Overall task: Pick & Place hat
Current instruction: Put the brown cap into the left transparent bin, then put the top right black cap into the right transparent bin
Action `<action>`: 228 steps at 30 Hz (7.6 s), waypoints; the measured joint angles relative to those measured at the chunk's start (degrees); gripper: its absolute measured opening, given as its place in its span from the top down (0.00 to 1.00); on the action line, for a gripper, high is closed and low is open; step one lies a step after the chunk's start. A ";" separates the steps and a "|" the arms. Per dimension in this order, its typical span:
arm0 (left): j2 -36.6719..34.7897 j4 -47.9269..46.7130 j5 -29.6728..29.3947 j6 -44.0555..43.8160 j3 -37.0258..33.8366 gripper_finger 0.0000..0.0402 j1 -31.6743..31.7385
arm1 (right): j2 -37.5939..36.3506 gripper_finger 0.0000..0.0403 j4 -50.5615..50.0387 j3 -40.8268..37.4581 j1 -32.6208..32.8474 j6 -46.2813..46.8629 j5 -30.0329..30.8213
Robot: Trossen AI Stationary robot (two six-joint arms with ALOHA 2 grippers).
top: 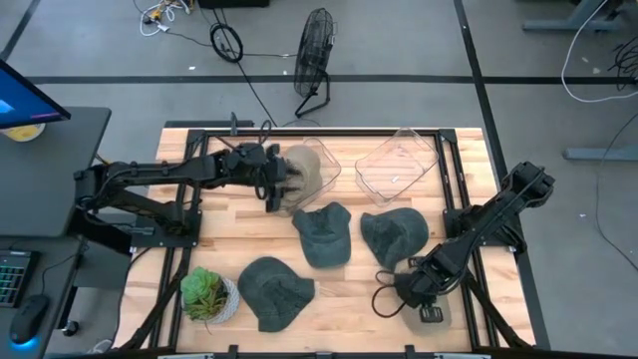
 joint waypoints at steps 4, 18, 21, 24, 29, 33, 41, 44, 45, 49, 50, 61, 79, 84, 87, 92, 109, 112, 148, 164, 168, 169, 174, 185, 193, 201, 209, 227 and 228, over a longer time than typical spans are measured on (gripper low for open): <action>0.00 1.17 3.57 0.13 0.00 0.50 -4.51 | 0.00 0.99 -3.51 6.39 0.33 -14.69 1.04; 0.02 13.05 3.74 0.13 0.00 0.50 -20.05 | 0.66 0.99 -6.31 18.69 -3.86 -73.60 36.31; 0.02 13.17 3.06 0.04 0.00 0.50 -20.82 | 1.96 0.99 -5.19 18.69 -6.60 -86.04 39.49; 0.04 13.10 0.42 -2.21 0.00 0.50 -20.88 | 3.30 0.99 -2.56 18.69 -8.88 -97.38 40.75; 3.41 13.28 -0.77 -2.64 0.03 0.50 -20.15 | 5.43 0.99 2.17 18.69 -11.96 -110.77 40.73; 8.52 14.24 -1.96 -1.03 0.02 0.50 -19.87 | 7.24 1.00 3.04 18.69 -14.44 -115.46 40.62; 16.79 21.84 -5.55 1.97 0.00 0.50 -19.15 | 10.19 1.00 5.23 18.69 -17.43 -123.66 38.26; 18.56 23.32 -5.53 1.68 0.00 0.50 -19.17 | 11.10 1.00 6.43 18.69 -17.78 -126.84 38.17; 19.21 23.78 -5.51 1.53 0.00 0.50 -19.17 | 11.24 1.00 7.09 18.69 -17.79 -127.85 38.17; 21.63 23.96 -5.27 0.00 0.00 0.50 -19.20 | 11.56 1.00 11.14 18.69 -17.79 -132.03 39.16; 22.19 23.83 -5.00 -0.25 0.02 0.50 -19.21 | 11.56 1.00 12.35 18.69 -17.79 -132.83 39.35; 23.67 22.75 -4.85 1.58 -0.04 0.62 -19.13 | 11.56 1.00 15.44 18.69 -17.73 -131.08 39.72; 23.28 22.63 -11.23 -4.69 0.00 0.98 -18.62 | 11.45 0.81 12.55 18.69 -17.46 -84.37 40.48; 19.42 21.74 -22.05 -3.65 -0.02 0.98 -19.52 | 11.19 0.71 6.92 18.69 -15.08 -72.62 50.84; 15.35 19.16 -27.82 -1.53 -0.02 0.99 -19.78 | 11.17 0.66 1.32 18.72 -13.36 -63.56 59.25; 7.77 14.75 -38.01 2.18 -0.04 0.98 -17.80 | 11.19 0.63 -8.76 18.71 -11.78 -48.29 62.33; 6.57 -0.94 -13.97 12.23 0.00 0.99 9.78 | 11.21 0.63 -7.70 18.69 -12.14 -31.99 61.22; 10.06 -0.57 -11.77 12.29 0.00 0.99 10.65 | 11.21 0.63 -3.63 18.69 -13.00 -32.93 59.41; 3.17 3.01 -10.17 0.23 -0.04 0.52 -4.45 | 11.23 0.43 -2.53 18.69 -17.29 -30.34 46.68; 16.01 4.97 -27.98 0.18 -0.07 0.98 -6.99 | 11.23 0.48 -2.87 18.69 -17.99 -30.15 46.67; 15.23 1.38 -32.04 0.08 -0.02 0.99 -6.40 | 11.23 0.48 -2.93 18.69 -17.99 -30.35 46.67; 15.26 -0.08 -32.06 -0.50 -0.02 0.99 -5.98 | 11.23 0.48 -2.94 18.69 -17.99 -30.69 46.67; 16.76 -5.23 -28.92 -6.72 0.02 0.99 -3.20 | 11.23 0.48 -2.86 18.69 -17.99 -31.38 46.67; 20.77 -4.09 -19.62 -9.38 0.04 0.99 -2.03 | 11.26 0.48 -2.52 18.69 -17.99 -31.33 46.65; 10.08 -5.73 -20.00 -11.51 -0.07 0.99 -5.57 | 11.26 0.48 -5.02 18.69 -17.90 -30.91 43.06; -0.20 -5.97 -20.19 -11.37 0.00 0.91 -8.63 | 10.37 0.48 -16.61 20.57 -17.90 -28.41 39.47; -1.39 -6.72 -20.21 -11.34 -0.04 0.71 -10.06 | 10.08 0.48 -22.97 19.42 -17.74 -27.74 25.95; -1.11 -6.63 -20.24 -11.15 -0.04 0.65 -9.95 | 10.08 0.53 -13.15 8.41 -23.63 -46.04 22.46; -1.11 -6.63 -20.26 -11.15 -0.04 0.65 -9.95 | 10.08 0.56 -13.10 7.90 -23.44 -48.13 21.89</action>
